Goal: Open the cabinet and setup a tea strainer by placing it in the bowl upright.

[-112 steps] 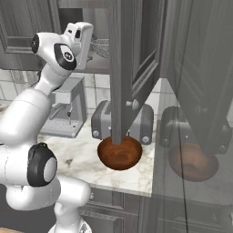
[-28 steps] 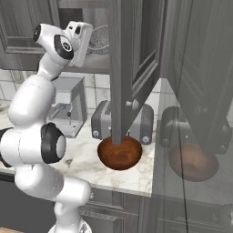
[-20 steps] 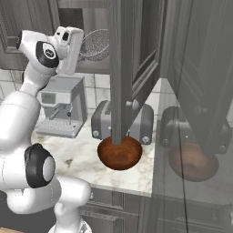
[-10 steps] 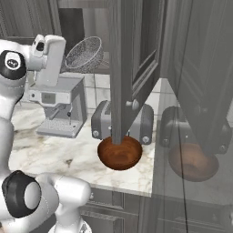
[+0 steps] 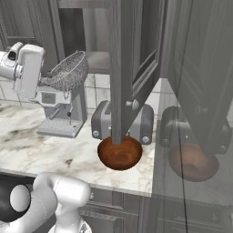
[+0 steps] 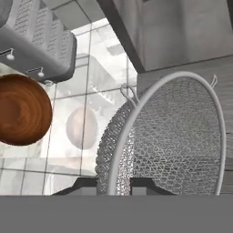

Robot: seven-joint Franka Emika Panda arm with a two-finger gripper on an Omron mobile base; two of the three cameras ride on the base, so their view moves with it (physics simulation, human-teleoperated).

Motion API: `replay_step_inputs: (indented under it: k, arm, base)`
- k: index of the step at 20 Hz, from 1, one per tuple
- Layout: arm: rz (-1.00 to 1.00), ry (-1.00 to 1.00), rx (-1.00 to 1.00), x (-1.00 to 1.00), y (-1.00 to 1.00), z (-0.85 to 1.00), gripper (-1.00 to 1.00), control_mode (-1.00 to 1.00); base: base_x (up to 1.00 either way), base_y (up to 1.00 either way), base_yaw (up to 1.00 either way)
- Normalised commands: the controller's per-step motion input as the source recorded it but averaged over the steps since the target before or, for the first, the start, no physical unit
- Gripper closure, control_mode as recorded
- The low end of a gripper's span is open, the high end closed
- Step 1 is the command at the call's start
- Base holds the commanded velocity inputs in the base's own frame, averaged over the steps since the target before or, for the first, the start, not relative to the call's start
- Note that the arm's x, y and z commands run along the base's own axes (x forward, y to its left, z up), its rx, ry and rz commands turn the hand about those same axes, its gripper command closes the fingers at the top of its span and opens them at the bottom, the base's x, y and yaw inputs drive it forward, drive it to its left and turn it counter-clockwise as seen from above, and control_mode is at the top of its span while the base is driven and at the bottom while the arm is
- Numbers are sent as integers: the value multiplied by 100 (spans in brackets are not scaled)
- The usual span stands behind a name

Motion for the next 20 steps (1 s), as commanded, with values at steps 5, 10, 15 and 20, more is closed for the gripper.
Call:
replay_step_inputs:
  k: [5, 10, 15, 20]
  arm:
    - [-46, 4, 11, -45, 31, -1, 100, -100]
    - [-41, 1, 17, -23, 26, -3, 100, -100]
    - [-28, 0, 28, -15, 1, -14, 100, -100]
    - [-10, -8, 33, -17, -10, -19, 100, -100]
  base:
    - [0, 0, 0]
    - [0, 0, 0]
    - [0, 0, 0]
    - [0, 0, 0]
